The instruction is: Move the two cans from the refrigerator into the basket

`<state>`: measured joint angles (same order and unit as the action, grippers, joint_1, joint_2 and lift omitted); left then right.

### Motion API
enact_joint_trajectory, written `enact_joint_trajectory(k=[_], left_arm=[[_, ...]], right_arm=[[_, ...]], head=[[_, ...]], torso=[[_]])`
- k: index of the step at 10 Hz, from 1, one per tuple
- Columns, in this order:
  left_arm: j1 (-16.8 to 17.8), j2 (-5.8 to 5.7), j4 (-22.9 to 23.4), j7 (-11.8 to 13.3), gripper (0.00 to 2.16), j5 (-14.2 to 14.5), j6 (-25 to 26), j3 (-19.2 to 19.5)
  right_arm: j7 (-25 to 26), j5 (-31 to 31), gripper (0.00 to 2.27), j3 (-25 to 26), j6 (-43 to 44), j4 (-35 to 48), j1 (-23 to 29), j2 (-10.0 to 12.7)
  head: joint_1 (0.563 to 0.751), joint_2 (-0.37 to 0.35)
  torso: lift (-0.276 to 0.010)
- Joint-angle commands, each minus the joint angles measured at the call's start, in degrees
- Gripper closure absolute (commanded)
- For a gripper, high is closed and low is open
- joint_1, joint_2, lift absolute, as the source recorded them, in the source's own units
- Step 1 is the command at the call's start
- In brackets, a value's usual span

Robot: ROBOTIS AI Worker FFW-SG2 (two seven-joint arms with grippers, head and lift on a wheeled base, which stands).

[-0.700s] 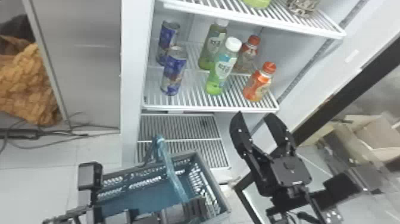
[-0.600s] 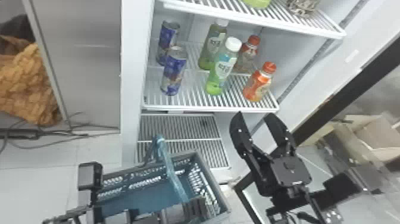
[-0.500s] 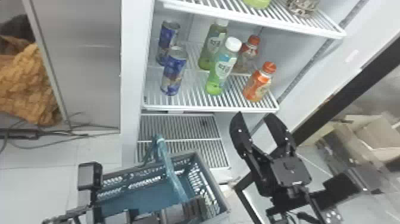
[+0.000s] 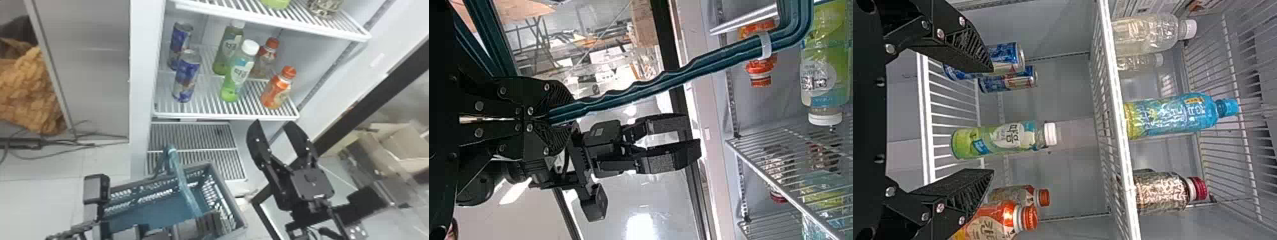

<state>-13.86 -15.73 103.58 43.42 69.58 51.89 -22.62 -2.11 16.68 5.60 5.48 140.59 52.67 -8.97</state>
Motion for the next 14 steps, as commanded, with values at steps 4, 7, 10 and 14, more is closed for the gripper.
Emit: enact_joint_trajectory(k=[4,7,10,14], left_arm=[[0.22,-0.09,-0.01,0.0,1.19,0.0,0.14,-0.11],[0.22,-0.09,-0.01,-0.09,1.19,0.12,0.0,-0.11],[0.22,-0.09,-0.01,-0.17,1.19,0.23,0.14,-0.23],[0.22,0.0,-0.01,-0.26,1.19,0.34,0.0,-0.23]], right_arm=[[-0.35,0.12,0.32,-0.57,-0.13,-1.3,-0.92,-0.44],[-0.61,-0.11,0.32,-1.26,0.01,-3.55,-3.17,-1.05],[-0.7,-0.11,0.32,-2.97,2.68,-8.9,-8.23,-1.58],[-0.79,0.34,0.32,-6.97,5.21,-15.23,-14.14,-2.99]], head=[[0.695,-0.35],[0.695,-0.35],[0.695,-0.35],[0.695,-0.35]], torso=[[-0.276],[-0.276],[-0.276],[-0.276]])
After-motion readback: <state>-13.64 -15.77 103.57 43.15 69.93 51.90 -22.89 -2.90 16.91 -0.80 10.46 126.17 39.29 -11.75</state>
